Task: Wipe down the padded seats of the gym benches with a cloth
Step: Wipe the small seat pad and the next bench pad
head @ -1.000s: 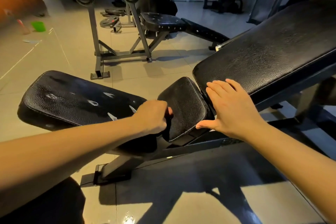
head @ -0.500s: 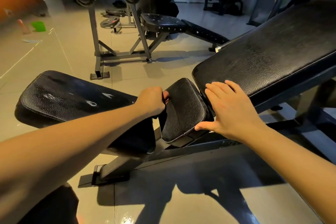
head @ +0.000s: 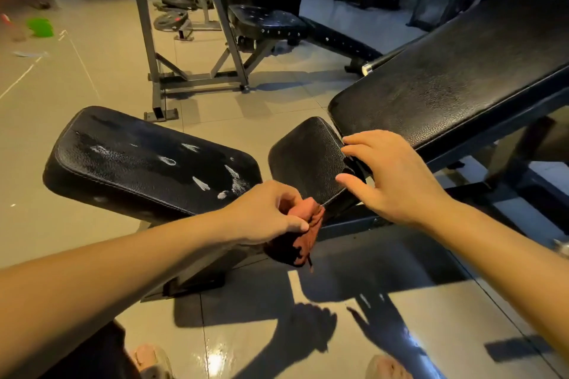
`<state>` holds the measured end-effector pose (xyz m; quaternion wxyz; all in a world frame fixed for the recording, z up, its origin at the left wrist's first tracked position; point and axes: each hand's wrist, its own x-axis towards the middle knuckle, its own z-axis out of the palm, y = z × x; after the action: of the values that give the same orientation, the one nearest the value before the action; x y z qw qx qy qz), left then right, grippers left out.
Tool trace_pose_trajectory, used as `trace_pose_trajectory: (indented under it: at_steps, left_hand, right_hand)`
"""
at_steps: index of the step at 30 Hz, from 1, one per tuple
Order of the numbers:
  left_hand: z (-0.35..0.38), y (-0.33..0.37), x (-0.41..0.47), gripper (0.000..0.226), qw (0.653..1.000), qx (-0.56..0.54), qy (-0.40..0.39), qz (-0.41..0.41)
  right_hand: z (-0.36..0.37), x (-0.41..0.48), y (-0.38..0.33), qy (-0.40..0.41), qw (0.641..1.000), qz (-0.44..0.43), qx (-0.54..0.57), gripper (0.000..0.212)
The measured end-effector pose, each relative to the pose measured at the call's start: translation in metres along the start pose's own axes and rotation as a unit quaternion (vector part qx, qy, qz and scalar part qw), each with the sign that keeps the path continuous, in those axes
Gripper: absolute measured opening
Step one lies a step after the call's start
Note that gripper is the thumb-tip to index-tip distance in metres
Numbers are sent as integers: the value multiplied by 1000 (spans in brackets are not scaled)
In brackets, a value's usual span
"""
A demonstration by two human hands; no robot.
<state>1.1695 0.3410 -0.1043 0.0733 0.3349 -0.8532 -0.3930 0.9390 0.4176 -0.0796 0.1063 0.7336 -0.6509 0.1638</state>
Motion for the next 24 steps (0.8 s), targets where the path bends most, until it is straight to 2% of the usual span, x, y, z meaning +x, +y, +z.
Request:
trace_pose_trajectory:
  at_steps: [2,4,5,6,8,10,12,15,19,24]
  left_hand:
    - [-12,-1,-3,17,997,-71,13,-22]
    - [-19,-2,-6,19,990,-136,10,-40]
    - [-21,-2,-8,19,986,-160,2,-44]
    - [-22,-1,-10,19,983,-177,-9,-48]
    - [-22,0,-12,19,979,-194,-28,-54]
    - [-20,2,-15,22,973,-221,-21,-67]
    - [-14,2,-18,33,959,-269,1,-92]
    - [4,3,-29,55,953,-277,-53,-106]
    - [20,4,-46,33,975,-179,-106,-72]
    - [7,-7,-73,31,979,-176,-60,-86]
  right_hand:
    - [0,-8,-20,4,980,86,177,39]
    - [1,-13,-43,-65,907,193,369,35]
    - [3,-15,-53,-102,863,223,441,36]
    - [6,-17,-59,-130,838,234,475,35]
    - [11,-19,-69,-144,824,236,495,23]
    - [13,-23,-74,-120,803,269,519,13]
    - [13,-32,-78,-95,771,324,540,9]
    - [10,-51,-85,-40,740,397,542,11]
    - [6,-67,-107,-6,731,428,531,12]
    - [7,-71,-135,-23,717,426,551,15]
